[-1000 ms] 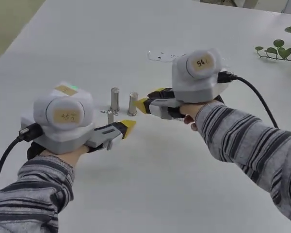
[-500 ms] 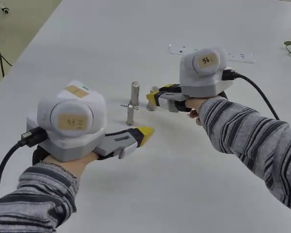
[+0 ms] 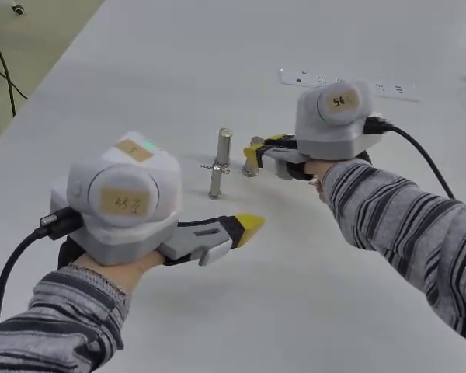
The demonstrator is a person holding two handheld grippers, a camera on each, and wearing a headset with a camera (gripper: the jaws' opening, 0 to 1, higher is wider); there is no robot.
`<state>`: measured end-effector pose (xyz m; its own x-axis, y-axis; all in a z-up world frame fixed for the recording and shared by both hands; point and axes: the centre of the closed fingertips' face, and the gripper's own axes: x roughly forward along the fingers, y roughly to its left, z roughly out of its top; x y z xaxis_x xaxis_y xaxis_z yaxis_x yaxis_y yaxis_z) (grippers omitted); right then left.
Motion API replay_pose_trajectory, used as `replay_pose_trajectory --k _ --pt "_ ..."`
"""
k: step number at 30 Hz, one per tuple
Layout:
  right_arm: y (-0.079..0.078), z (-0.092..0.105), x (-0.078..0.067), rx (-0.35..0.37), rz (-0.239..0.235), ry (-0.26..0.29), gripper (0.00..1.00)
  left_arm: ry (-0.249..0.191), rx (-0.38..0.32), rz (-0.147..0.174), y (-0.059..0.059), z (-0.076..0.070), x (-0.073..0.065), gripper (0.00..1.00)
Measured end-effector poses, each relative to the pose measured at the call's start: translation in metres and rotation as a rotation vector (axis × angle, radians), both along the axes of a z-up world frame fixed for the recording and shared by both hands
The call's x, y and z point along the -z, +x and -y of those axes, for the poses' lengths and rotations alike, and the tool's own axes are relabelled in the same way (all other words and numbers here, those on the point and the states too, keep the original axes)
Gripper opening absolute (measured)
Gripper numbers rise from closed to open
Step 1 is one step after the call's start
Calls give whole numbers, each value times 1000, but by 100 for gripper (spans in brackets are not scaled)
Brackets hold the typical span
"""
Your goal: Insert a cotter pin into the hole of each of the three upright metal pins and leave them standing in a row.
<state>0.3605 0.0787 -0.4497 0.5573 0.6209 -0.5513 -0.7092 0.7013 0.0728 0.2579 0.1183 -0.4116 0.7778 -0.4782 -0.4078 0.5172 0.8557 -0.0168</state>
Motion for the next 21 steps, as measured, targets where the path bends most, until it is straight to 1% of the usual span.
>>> replay_pose_trajectory --k 2,3,5,7,10,11,17,20,21 --pt "-4 1 -1 -4 -4 -3 8 -7 0 3 0 0 -2 88" --pt "-8 3 -1 -7 -4 -14 8 -8 0 4 0 1 -2 89" --pt "-13 7 -4 -11 4 -29 8 -8 6 -2 -1 2 -2 90" --pt "-17 11 -6 -10 5 -31 8 -8 14 -7 -2 3 -2 92" --pt "-27 16 -8 -20 3 -42 8 -5 26 0 -3 6 -4 94" --pt "-27 19 -8 -25 6 -47 8 -7 28 0 -3 7 -4 95" --pt "-47 29 -8 -39 3 -59 8 -18 41 9 -4 11 -8 98" --pt "-58 34 -8 -45 6 -72 8 -15 43 8 -5 12 -8 99" --pt "-59 35 -8 -43 6 -73 8 -16 40 5 -5 11 -8 99"
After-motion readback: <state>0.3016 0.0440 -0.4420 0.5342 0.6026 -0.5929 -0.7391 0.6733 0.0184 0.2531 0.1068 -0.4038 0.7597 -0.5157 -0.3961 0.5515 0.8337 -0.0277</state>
